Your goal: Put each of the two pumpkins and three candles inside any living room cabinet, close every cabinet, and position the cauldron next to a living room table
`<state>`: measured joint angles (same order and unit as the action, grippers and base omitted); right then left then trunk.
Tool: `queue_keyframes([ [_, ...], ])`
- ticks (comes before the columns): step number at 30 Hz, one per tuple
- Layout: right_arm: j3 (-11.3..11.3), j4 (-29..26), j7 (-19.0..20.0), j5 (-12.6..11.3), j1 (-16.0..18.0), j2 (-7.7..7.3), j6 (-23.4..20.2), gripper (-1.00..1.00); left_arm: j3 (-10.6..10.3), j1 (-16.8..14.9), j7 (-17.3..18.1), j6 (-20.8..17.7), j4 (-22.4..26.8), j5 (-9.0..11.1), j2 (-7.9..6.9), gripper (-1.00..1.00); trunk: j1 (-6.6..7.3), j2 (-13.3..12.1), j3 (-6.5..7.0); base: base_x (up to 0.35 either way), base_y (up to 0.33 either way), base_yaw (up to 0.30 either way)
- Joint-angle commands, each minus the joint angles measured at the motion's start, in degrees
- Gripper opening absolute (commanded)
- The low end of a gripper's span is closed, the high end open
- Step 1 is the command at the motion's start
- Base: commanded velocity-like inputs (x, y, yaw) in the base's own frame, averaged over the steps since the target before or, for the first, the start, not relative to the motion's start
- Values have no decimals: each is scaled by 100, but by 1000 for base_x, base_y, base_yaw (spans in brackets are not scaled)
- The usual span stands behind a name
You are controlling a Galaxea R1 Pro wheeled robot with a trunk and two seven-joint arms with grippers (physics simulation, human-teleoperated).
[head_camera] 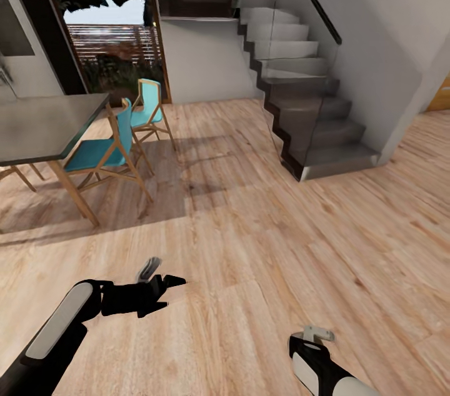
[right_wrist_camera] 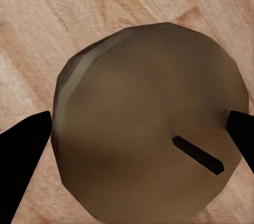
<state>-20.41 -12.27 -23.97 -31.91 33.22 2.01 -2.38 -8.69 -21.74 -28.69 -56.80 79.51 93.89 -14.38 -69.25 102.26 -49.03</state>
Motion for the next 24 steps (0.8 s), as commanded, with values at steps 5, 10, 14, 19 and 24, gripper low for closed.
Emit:
queue_keyframes([
  [5,-51,-12,-43,-25,0,0,-25,-100,-3,-5,-58,3,4,59,-11,100,1,2,-4,0,0,286],
  [10,-50,-12,-45,-25,0,0,-25,-100,-2,-5,-58,3,3,65,-12,100,1,2,-4,0,0,288],
  [14,-50,-12,-46,-25,0,1,-25,-100,-2,-5,-58,3,3,67,-13,100,1,2,-4,0,0,290],
  [19,-50,-12,-46,-26,0,2,-25,-100,-3,-5,-58,3,3,68,-12,100,1,2,-4,0,0,291],
  [24,-50,-12,-47,-28,0,0,-31,-100,-4,-5,-58,3,3,65,-14,100,1,2,-4,0,0,292],
])
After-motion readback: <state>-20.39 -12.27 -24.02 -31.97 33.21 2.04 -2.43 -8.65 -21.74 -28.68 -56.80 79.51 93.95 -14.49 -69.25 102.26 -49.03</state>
